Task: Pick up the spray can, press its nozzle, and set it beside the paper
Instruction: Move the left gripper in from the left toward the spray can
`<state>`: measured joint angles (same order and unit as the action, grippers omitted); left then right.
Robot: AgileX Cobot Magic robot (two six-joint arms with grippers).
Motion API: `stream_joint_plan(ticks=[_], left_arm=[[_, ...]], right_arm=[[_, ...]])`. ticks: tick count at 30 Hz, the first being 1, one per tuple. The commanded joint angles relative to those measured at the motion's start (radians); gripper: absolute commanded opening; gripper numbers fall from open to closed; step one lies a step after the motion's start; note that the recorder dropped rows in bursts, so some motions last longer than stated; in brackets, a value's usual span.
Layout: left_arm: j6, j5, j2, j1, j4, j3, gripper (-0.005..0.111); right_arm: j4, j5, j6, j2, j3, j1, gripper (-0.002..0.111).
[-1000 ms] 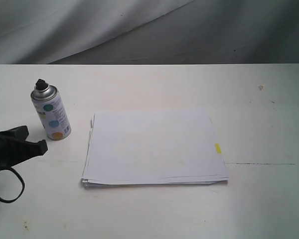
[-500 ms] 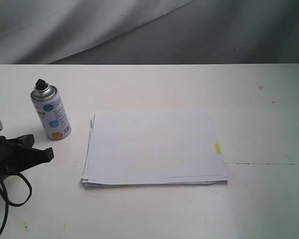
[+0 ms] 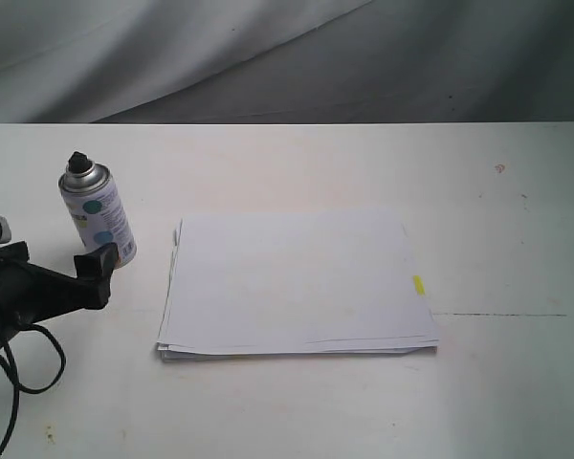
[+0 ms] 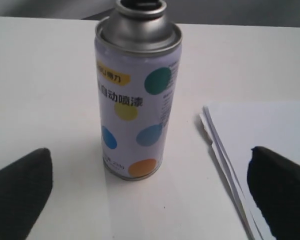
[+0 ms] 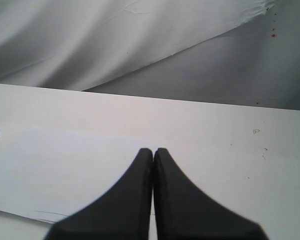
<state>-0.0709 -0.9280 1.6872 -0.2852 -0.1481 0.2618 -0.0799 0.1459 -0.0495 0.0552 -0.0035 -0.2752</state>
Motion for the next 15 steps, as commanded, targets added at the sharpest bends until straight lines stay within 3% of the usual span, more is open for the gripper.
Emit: stream_joint_plan(ticks=[1, 11, 15], left_arm=[[-0.019, -0.052, 0.0, -0.005, 0.009, 0.001, 0.104], [-0.074, -0.071, 0.001, -0.005, 0.06, 0.003, 0.104], [-0.077, -0.008, 0.001, -0.005, 0.043, 0.035, 0.104]], right_arm=[[-0.005, -0.002, 0.004, -0.004, 0.004, 0.006, 0.0], [-0.005, -0.002, 0.004, -0.004, 0.004, 0.006, 0.0], [-0.005, -0.002, 0.004, -0.004, 0.004, 0.006, 0.0]])
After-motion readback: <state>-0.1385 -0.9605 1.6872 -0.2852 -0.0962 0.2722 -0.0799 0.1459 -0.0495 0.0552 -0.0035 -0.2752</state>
